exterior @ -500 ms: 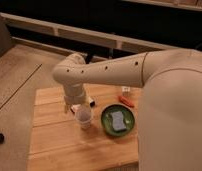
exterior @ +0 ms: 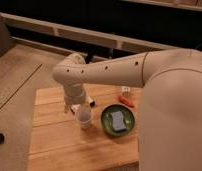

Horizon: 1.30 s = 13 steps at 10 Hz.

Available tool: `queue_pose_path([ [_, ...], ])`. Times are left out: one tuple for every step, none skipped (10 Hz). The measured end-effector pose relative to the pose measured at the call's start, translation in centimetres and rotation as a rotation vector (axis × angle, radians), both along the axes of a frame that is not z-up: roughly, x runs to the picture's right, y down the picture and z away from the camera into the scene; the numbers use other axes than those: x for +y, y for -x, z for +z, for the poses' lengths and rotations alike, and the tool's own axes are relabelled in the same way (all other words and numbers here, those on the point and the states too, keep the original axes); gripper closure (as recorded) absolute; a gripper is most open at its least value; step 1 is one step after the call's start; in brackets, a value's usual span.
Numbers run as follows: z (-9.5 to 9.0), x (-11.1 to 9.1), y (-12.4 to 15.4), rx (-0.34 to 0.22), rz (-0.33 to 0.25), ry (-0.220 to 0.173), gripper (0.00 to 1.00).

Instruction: Pick up the ceramic cup

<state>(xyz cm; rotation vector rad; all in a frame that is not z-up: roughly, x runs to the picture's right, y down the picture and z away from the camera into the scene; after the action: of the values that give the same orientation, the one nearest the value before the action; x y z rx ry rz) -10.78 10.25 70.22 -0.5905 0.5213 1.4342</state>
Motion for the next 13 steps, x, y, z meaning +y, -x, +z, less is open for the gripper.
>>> queue_pose_path([
  [0.0, 0.0, 0.0, 0.0, 0.0, 0.0, 0.35],
  [0.0, 0.0, 0.0, 0.0, 0.0, 0.0, 0.35],
  [0.0, 0.0, 0.0, 0.0, 0.0, 0.0, 0.35],
  [0.0, 0.0, 0.0, 0.0, -0.002, -0.002, 0.35],
  [0.0, -0.2, 0.1, 0.0, -0.006, -0.008, 0.35],
  [0.6, -1.4, 0.2, -0.003, -0.023, -0.046, 0.35],
  [1.4, -2.9, 0.1, -0.014, -0.034, -0.09, 0.35],
  [2.1, -3.9, -0.2, -0.019, -0.044, -0.119, 0.35],
  [2.8, -4.6, -0.7, -0.018, -0.051, -0.141, 0.35],
  [3.4, -4.8, -1.3, -0.022, -0.036, -0.153, 0.35],
  [3.9, -4.3, -1.9, -0.022, -0.011, -0.147, 0.35],
  [4.3, -3.8, -2.6, -0.018, 0.009, -0.139, 0.35],
  [4.7, -2.9, -3.7, -0.006, 0.034, -0.121, 0.35],
])
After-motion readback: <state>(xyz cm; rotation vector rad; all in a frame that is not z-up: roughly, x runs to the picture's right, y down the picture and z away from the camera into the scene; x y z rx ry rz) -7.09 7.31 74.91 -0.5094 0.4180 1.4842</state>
